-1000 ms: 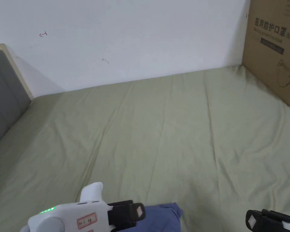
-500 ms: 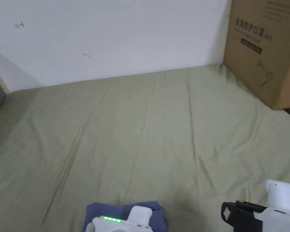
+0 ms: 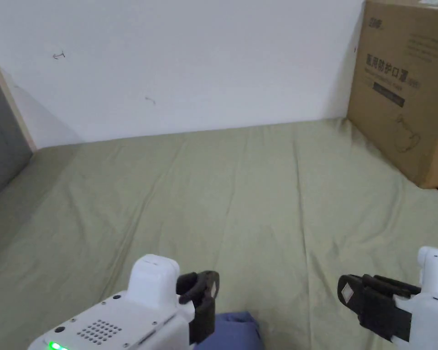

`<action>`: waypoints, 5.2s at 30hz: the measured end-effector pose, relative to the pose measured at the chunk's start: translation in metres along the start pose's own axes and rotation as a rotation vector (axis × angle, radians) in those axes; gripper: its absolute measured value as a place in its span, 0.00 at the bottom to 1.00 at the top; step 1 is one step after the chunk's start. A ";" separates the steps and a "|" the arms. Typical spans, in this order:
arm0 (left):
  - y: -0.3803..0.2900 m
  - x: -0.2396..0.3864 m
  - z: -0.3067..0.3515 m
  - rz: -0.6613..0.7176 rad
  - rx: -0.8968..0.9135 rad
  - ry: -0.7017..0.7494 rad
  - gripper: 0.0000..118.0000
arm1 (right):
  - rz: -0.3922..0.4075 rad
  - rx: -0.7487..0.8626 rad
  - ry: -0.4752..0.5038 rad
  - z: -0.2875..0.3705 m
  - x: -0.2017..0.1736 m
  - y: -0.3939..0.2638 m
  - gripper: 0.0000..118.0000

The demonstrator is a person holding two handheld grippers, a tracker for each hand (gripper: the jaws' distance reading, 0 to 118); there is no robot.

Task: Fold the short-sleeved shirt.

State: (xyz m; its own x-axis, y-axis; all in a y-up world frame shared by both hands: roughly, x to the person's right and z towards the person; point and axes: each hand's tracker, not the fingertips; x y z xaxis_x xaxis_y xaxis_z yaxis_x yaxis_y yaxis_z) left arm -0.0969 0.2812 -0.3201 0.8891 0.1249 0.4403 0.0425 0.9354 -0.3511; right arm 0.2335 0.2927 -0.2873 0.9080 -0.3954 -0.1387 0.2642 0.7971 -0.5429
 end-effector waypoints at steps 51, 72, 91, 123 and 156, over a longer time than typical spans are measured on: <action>-0.124 -0.255 0.004 0.780 -0.315 -0.158 0.04 | 0.190 -0.720 -0.042 -0.244 -0.029 -0.114 0.04; -0.194 -0.233 -0.170 0.870 -0.790 -0.460 0.21 | 0.071 -0.718 -0.018 -0.239 -0.014 -0.114 0.05; -0.051 -0.419 0.008 0.447 -0.739 0.114 0.20 | 0.097 -0.542 -0.042 -0.192 -0.041 -0.080 0.05; -0.017 -0.213 0.038 0.371 -0.230 0.206 0.00 | 0.093 -0.383 -0.044 -0.131 -0.059 -0.024 0.05; 0.030 0.033 0.082 -0.102 0.395 0.436 0.07 | 0.345 0.563 -0.340 0.040 -0.066 -0.007 0.28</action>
State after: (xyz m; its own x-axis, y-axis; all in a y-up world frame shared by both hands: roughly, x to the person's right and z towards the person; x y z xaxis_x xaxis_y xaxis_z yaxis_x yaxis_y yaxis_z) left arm -0.1033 0.3403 -0.2480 0.9981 -0.0414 0.0464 0.0393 0.9982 0.0459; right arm 0.1849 0.3314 -0.2414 0.9959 0.0104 0.0894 -0.0108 0.9999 0.0042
